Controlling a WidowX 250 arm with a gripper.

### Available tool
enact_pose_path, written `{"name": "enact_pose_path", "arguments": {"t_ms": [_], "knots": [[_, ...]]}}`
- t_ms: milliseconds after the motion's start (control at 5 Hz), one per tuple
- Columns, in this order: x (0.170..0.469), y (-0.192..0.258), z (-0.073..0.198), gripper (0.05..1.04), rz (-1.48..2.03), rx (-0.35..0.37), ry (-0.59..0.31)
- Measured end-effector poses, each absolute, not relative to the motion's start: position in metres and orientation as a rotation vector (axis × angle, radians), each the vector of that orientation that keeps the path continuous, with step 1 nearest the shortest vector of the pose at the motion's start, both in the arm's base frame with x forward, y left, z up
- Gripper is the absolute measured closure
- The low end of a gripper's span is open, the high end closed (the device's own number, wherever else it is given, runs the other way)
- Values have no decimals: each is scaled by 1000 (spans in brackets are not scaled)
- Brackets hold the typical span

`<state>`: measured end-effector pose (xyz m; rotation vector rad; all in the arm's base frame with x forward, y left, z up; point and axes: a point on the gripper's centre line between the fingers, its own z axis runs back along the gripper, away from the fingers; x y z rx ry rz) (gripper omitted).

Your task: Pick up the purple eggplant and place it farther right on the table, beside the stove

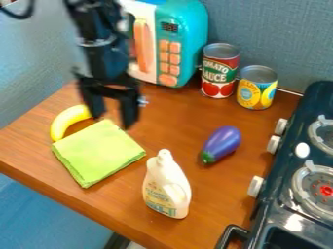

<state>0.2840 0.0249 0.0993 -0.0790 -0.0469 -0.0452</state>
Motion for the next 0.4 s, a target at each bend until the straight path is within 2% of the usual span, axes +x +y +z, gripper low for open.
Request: {"name": "enact_pose_path", "arguments": {"t_ms": [200,400], "knots": [[274,68,89,88,17,-98,32],[280,85,81,87,-52,-99,22]]}}
